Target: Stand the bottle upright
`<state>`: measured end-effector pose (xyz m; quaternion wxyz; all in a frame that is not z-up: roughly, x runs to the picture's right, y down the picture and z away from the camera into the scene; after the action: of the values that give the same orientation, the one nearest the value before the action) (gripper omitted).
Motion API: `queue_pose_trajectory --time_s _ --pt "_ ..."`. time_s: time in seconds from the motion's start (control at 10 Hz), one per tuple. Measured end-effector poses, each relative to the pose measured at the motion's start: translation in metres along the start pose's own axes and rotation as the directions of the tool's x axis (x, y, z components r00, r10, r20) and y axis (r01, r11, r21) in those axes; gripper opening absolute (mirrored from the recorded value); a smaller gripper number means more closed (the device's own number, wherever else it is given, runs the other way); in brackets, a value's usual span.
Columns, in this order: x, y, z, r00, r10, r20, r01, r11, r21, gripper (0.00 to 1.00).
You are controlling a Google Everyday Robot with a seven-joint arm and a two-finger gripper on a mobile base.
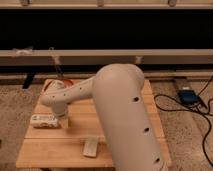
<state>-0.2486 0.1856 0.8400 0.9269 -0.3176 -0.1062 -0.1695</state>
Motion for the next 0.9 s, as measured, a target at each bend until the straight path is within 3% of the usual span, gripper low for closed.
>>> queue_pose_trajectory --time_s 0.4,0.6,0.9 --pt "0.004 0.005 -0.002 1.000 0.005 0.003 -0.005 1.000 0.000 0.07" --pt "0.015 0.001 -0.014 1.000 -0.018 -0.015 0.019 1.000 0.016 0.03" --pt "0.044 -0.014 -0.027 0.992 -0.077 -0.096 0.078 0.997 0.009 0.03"
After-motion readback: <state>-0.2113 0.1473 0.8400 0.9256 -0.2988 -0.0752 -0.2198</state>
